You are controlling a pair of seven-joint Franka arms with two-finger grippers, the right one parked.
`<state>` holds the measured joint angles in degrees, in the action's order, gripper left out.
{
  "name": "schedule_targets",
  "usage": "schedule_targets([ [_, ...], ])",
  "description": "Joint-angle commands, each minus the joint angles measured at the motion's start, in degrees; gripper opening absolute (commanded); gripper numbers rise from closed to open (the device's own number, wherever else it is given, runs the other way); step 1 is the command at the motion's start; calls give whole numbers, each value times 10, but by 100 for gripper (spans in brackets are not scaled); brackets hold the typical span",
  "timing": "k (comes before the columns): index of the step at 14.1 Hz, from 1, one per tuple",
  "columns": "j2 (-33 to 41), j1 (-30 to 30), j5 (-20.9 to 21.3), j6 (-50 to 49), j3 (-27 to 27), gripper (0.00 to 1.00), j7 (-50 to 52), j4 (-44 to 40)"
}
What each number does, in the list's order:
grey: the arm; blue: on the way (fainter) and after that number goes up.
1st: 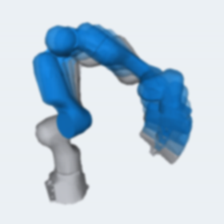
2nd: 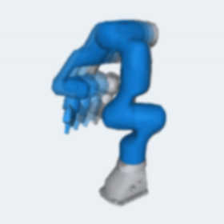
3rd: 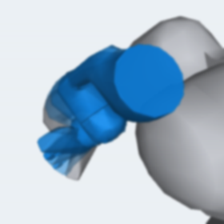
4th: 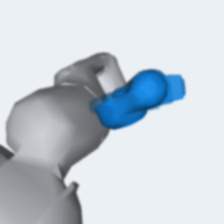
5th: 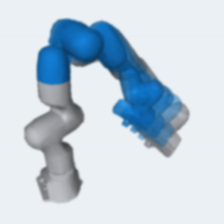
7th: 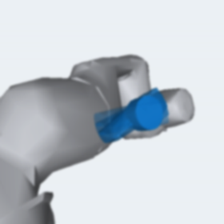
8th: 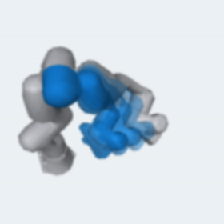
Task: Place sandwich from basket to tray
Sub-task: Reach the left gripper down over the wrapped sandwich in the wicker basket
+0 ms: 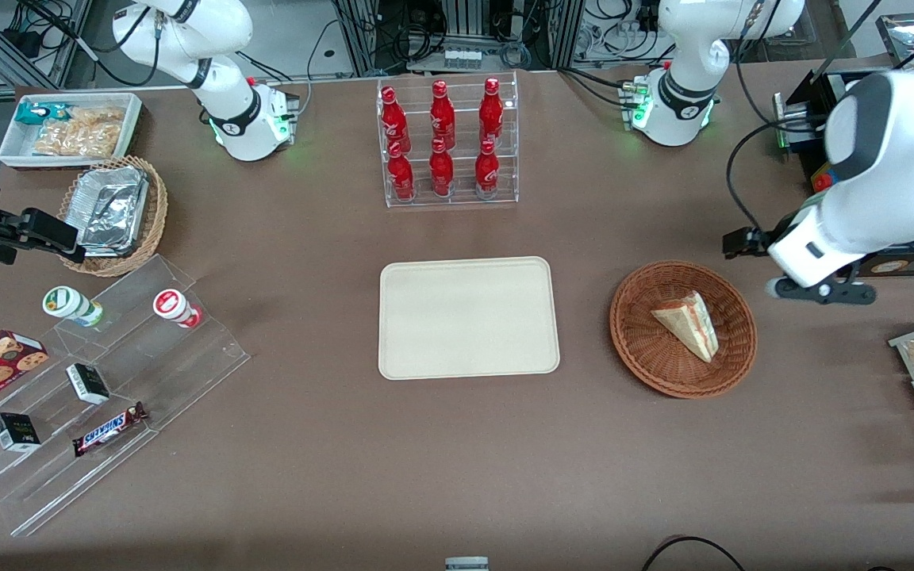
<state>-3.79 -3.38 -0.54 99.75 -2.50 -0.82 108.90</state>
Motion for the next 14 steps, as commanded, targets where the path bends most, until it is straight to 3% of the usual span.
schedule_targets([
  [1,14,-13,4,93,0,100,5,90],
  [6,5,-13,4,274,0,100,97,206],
  [12,-20,-16,4,338,0,100,430,207],
  [14,-33,-30,4,357,1,100,496,207],
])
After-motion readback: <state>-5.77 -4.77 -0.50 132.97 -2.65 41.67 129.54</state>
